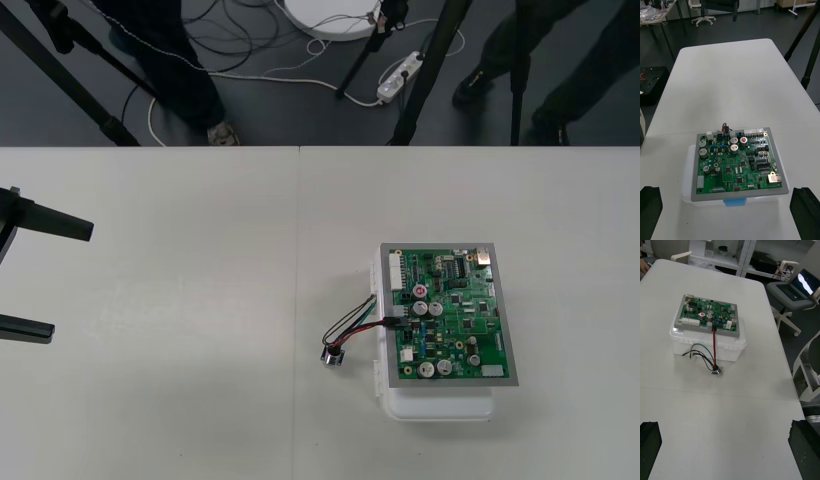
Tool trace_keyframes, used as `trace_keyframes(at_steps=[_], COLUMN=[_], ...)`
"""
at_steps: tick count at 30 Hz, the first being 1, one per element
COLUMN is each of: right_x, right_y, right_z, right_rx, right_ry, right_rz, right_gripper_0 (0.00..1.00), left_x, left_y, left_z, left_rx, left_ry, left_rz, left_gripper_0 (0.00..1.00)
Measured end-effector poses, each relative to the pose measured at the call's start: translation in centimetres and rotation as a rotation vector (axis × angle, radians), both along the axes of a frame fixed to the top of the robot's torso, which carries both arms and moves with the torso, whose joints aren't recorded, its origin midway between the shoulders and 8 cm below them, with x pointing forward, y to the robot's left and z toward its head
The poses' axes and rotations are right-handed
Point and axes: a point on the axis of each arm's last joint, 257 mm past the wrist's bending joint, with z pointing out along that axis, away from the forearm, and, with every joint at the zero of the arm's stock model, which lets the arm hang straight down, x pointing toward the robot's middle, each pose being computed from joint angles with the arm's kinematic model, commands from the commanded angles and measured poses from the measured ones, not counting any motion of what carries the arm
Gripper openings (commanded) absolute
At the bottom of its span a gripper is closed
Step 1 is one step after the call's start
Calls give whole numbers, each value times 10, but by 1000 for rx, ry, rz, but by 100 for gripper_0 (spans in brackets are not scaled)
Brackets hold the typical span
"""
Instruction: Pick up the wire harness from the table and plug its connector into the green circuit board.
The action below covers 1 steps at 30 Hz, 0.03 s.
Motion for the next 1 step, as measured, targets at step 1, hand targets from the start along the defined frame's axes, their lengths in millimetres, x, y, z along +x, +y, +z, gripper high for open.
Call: trace_keyframes(at_steps=[1], right_x=[0], right_y=[0], right_z=[0], right_rx=[0], right_ry=[0], right_rz=[0], right_gripper_0=[100], left_x=[0], left_y=[0], left_z=[0], left_rx=[0], left_ry=[0], left_rz=[0], left_gripper_0=[100])
